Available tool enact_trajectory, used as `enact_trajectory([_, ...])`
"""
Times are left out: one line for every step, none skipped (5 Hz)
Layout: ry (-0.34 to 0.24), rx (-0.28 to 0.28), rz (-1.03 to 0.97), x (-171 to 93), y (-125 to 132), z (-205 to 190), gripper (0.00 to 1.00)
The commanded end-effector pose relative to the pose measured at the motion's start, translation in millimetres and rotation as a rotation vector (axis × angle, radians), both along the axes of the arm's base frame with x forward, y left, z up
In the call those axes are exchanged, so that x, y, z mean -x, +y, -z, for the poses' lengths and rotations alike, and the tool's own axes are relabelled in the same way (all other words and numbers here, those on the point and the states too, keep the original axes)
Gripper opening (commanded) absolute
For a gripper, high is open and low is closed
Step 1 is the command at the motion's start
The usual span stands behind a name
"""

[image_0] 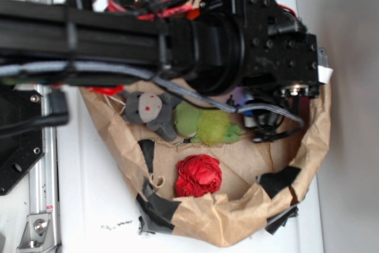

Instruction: Grab the rock.

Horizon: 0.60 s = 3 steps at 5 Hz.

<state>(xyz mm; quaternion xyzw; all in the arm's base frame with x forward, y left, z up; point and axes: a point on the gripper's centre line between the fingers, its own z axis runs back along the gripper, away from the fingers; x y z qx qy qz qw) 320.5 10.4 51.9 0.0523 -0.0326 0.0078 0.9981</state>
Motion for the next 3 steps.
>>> enact_trajectory([-0.140,0.018,-0.063,19,-16,-114,0.00])
enact_trajectory([-0.161,0.105,-0.130,40,-20,-144,0.00])
enact_trajectory([-0.149,0.130,-0.125,40,-24,-143,0.00])
